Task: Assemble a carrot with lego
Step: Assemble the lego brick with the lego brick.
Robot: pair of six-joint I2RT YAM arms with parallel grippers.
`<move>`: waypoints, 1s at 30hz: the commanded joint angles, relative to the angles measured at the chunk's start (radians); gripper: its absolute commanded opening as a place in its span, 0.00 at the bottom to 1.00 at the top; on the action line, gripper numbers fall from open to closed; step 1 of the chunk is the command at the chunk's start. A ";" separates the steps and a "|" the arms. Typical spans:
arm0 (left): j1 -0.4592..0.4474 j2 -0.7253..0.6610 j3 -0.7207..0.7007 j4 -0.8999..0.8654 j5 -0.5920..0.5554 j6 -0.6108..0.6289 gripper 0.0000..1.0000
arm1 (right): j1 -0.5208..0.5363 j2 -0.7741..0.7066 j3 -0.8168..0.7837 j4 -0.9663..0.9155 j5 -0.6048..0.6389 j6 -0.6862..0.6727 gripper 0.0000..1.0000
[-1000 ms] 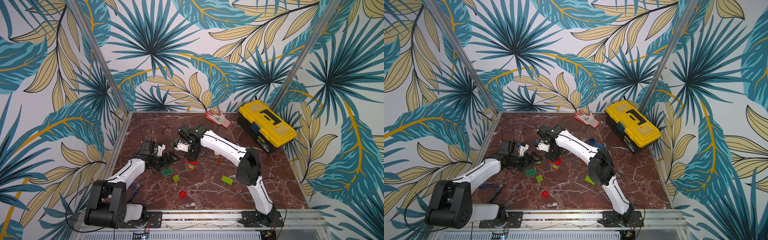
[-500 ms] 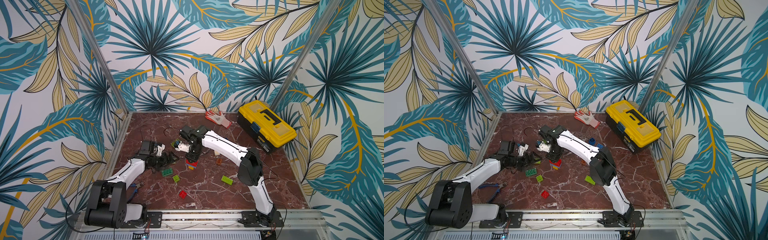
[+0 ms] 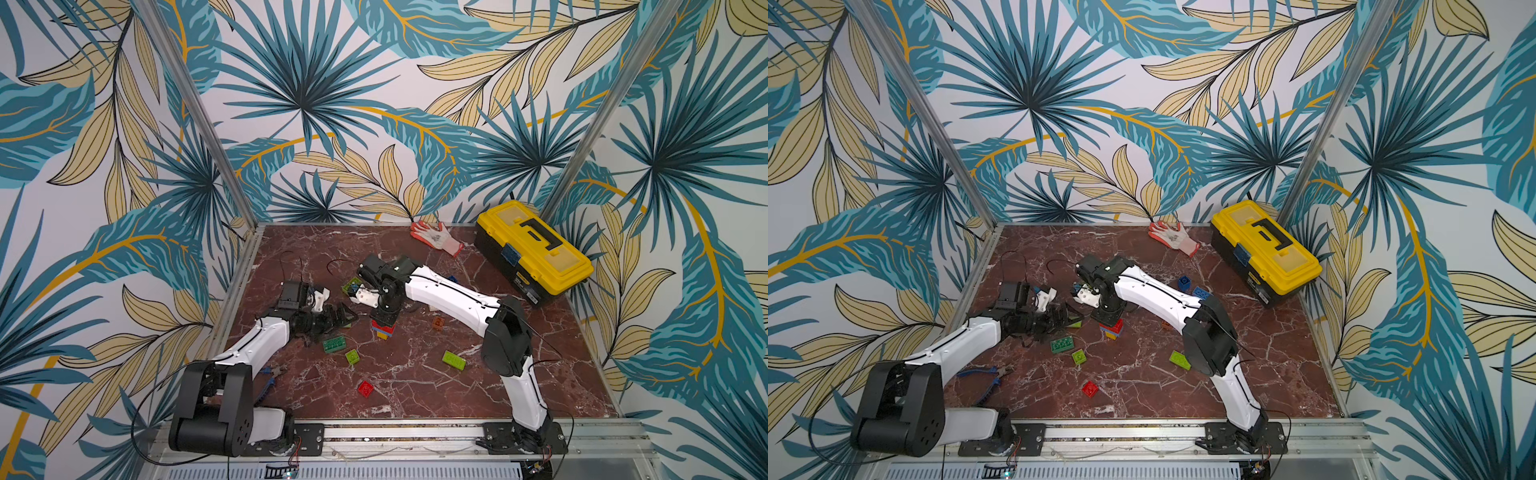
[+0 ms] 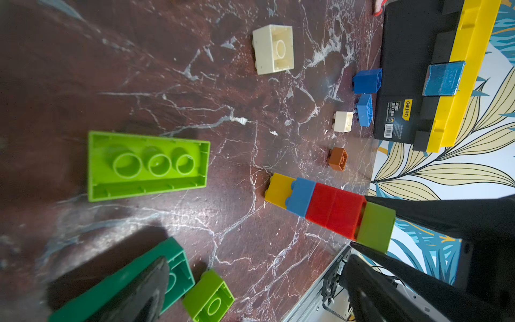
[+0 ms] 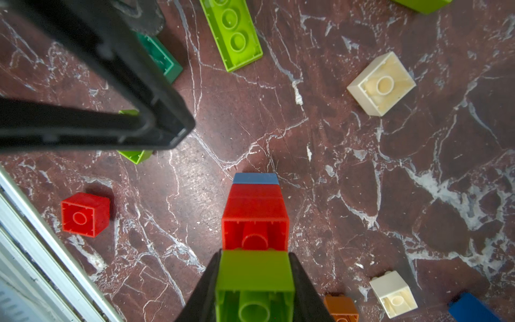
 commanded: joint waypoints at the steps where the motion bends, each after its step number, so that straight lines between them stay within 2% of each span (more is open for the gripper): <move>1: 0.009 -0.006 0.016 0.015 0.005 0.008 0.99 | -0.002 0.136 -0.111 -0.050 0.072 0.018 0.33; 12: 0.012 -0.006 0.016 0.015 0.001 0.008 1.00 | -0.017 0.101 0.007 -0.091 0.013 0.010 0.45; 22: 0.013 -0.010 0.013 0.015 0.002 0.010 0.99 | -0.026 0.030 0.018 -0.042 -0.024 0.028 0.59; 27: 0.016 -0.017 0.012 0.015 0.004 0.008 0.99 | -0.039 -0.038 0.026 0.036 -0.059 0.046 0.71; 29: 0.016 -0.020 0.011 0.015 0.005 0.008 1.00 | -0.043 -0.062 0.036 0.042 -0.073 0.049 0.79; 30: 0.017 -0.022 0.011 0.015 0.006 0.008 0.99 | -0.043 -0.080 0.035 0.037 -0.073 0.049 0.87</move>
